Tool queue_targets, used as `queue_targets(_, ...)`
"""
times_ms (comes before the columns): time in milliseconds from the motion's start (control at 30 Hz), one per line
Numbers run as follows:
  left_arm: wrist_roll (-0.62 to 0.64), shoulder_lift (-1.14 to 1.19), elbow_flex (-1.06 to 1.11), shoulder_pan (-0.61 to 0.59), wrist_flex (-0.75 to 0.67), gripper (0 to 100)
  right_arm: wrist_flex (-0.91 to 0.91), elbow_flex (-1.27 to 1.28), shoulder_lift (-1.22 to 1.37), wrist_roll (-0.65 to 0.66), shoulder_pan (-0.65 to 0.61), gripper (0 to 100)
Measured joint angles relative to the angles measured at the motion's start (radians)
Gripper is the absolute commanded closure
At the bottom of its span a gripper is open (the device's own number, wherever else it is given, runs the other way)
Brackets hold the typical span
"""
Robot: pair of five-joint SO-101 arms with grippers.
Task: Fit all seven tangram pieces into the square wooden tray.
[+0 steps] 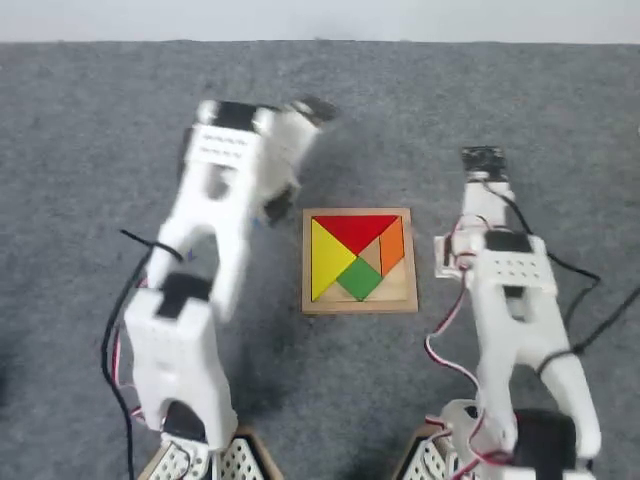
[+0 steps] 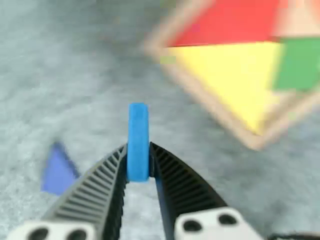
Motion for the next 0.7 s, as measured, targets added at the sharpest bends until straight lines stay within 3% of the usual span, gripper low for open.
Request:
queue_targets(167, -0.071, -0.295, 0.364, 0.201, -0.126, 99, -0.095, 0.167, -0.189, -0.002, 0.012, 99.1)
queue_targets(300, -0.098, -0.334, 0.574, 0.275, -0.264, 99, -0.115, 0.244, -0.324, -0.002, 0.014, 99.1)
queue_targets(500, -0.104, -0.249, 0.601, 0.37, -0.374, 99, -0.121, 0.276, -0.41, -0.002, 0.014, 99.1)
queue_targets(700, -0.106, -0.143, 0.603, 0.391, -0.42, 99, -0.121, 0.278, -0.41, -0.002, 0.023, 99.1)
